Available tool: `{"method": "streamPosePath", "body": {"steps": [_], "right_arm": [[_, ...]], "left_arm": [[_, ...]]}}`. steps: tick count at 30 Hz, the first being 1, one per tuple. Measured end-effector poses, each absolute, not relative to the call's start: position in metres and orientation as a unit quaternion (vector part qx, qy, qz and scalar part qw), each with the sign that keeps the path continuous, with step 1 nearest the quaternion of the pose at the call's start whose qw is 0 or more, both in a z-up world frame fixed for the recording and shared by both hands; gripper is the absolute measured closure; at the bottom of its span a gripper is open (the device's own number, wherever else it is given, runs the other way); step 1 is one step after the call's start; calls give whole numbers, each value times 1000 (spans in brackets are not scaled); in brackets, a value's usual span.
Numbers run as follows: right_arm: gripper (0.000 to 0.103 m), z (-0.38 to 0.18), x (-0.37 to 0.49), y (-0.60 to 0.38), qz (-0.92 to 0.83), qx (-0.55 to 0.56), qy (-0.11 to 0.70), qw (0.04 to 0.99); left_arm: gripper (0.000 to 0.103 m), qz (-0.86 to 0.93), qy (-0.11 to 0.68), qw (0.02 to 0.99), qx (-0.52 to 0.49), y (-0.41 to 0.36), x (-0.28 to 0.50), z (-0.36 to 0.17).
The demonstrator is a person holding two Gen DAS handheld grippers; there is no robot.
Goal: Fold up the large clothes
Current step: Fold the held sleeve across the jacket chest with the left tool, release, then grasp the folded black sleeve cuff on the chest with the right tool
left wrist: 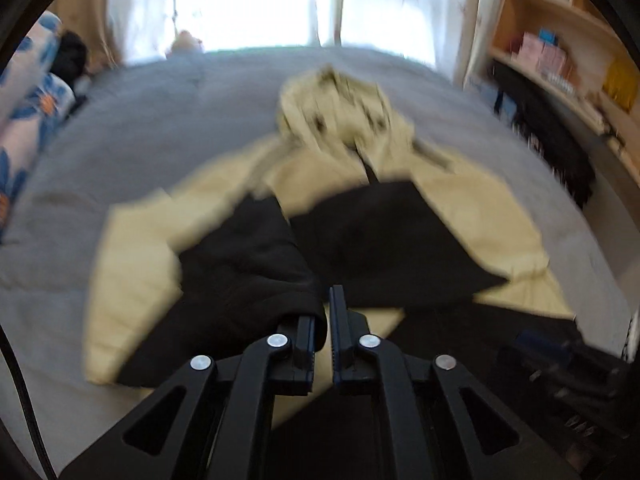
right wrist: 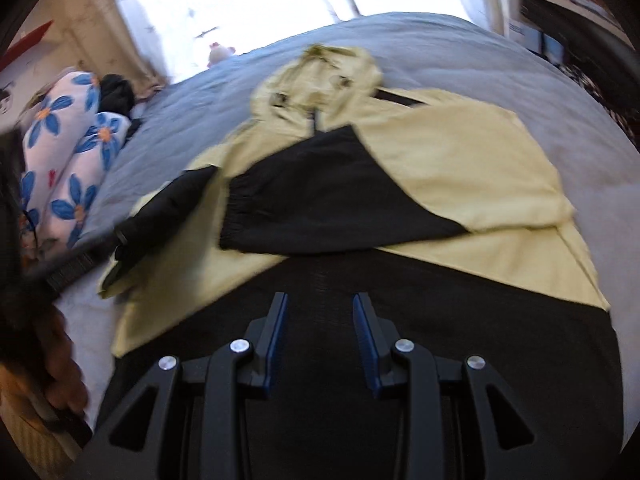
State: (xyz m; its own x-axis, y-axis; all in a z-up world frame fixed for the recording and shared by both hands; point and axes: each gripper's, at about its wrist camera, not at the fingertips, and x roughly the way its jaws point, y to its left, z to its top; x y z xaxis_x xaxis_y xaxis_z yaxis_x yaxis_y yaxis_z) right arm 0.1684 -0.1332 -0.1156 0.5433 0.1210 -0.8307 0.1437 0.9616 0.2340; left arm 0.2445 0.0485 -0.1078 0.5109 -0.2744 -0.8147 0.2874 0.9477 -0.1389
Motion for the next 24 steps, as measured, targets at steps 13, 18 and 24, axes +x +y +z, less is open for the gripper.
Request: {"method": "streamPosePath", "body": {"steps": [13,18,24], "right_arm": [[70,-135,169,-145,27,159,489,857],[70,-126,172,-123,69,137,482,863],[65,-112,176,-83,124,93,473,867]], "left_arm": [[44,-171,539,821,-79,64,221,-140],[44,-150,513,841,-84,92,189,-113],[44,-53,500,862,-63,133,163,-103]]}}
